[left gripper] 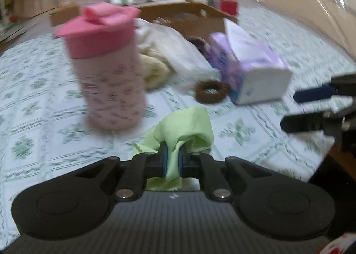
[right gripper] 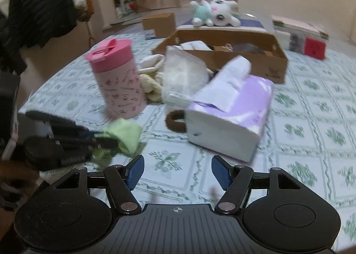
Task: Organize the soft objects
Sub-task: 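Grasp the green cloth with the left tool while the right tool grasps the brown hair tie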
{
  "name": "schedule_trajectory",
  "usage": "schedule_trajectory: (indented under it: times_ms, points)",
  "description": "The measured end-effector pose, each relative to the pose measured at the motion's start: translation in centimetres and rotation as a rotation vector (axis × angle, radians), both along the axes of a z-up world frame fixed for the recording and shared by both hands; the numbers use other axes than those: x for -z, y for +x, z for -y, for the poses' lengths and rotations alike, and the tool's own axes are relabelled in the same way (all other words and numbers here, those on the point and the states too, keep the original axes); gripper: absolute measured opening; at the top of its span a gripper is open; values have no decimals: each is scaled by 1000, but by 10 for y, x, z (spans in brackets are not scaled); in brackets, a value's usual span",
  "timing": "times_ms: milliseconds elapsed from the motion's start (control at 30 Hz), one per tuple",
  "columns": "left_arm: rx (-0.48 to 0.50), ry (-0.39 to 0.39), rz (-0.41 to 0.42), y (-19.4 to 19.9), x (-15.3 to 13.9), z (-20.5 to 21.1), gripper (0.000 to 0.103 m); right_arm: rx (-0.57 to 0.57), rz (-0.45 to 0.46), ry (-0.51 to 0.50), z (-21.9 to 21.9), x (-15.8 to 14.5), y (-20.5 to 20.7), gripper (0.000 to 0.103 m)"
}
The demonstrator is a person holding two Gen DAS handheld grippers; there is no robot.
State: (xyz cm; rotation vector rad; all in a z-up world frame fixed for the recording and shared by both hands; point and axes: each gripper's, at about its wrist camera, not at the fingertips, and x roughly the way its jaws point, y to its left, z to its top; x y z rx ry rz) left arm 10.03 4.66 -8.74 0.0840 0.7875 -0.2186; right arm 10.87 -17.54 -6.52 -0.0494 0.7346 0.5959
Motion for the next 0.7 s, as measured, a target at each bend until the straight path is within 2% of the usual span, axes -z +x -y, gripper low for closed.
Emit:
schedule_trajectory:
  times_ms: [67, 300, 533, 700]
  points:
    - [-37, -20, 14, -2, -6, -11, 8, -32, 13, -19, -12, -1, 1, 51]
    - [-115, -33, 22, -5, -15, -37, 8, -90, 97, -131, -58, 0, 13, 39]
    - [-146, -59, 44, -5, -17, -51, 8, -136, 196, -344, -101, 18, 38, 35]
    - [-143, -82, 43, -1, -14, -55, 8, -178, 252, -528, -127, 40, 53, 27]
